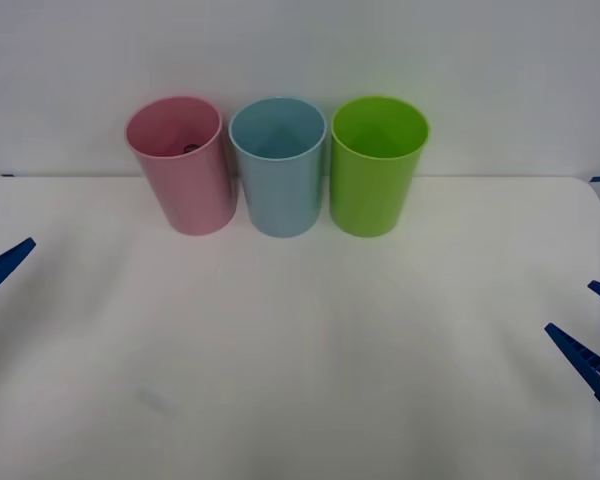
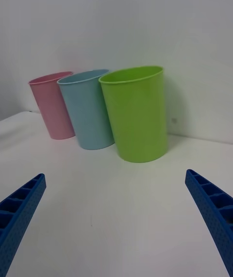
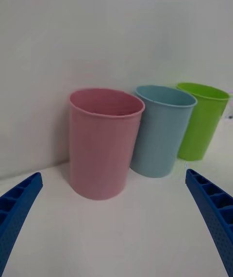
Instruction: Grasp the object on the table and drop it into the matching bin: aluminum can to the light blue bin, PET bottle to the pink bin.
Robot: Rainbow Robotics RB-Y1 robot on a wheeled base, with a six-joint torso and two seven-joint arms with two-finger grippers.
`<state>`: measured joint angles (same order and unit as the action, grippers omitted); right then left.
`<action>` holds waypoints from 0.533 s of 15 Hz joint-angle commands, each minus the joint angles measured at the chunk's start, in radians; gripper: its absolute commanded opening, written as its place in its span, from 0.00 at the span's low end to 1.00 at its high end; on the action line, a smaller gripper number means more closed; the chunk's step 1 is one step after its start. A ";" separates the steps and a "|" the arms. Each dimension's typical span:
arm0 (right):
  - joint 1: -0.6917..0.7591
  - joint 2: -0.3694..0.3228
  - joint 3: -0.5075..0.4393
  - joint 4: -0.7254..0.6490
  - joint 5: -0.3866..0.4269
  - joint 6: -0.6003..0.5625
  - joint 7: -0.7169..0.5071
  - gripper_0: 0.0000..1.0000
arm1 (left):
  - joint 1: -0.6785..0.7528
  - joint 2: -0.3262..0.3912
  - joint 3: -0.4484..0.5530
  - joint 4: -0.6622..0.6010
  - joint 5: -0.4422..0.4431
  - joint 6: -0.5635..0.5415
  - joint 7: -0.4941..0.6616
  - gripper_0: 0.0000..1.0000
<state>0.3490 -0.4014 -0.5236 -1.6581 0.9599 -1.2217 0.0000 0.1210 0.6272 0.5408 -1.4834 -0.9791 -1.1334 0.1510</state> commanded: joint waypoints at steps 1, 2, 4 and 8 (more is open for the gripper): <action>0.000 0.000 0.000 0.000 0.000 0.000 0.000 1.00 | 0.062 0.003 0.059 0.000 -0.021 -0.083 -0.022 1.00; 0.000 0.000 0.000 0.000 0.000 0.000 0.000 1.00 | 0.082 0.006 0.067 0.002 -0.021 -0.095 -0.053 1.00; 0.000 0.000 0.000 0.000 0.000 0.000 0.000 1.00 | 0.131 0.009 0.073 0.002 -0.021 -0.103 -0.097 1.00; 0.000 0.000 0.000 0.000 0.000 0.000 0.000 1.00 | 0.204 0.009 0.051 0.002 -0.015 -0.120 -0.160 1.00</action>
<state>0.3491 -0.4014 -0.5236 -1.6581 0.9599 -1.2217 0.0000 0.3108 0.6367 0.6006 -1.4823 -0.9943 -1.2519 0.0097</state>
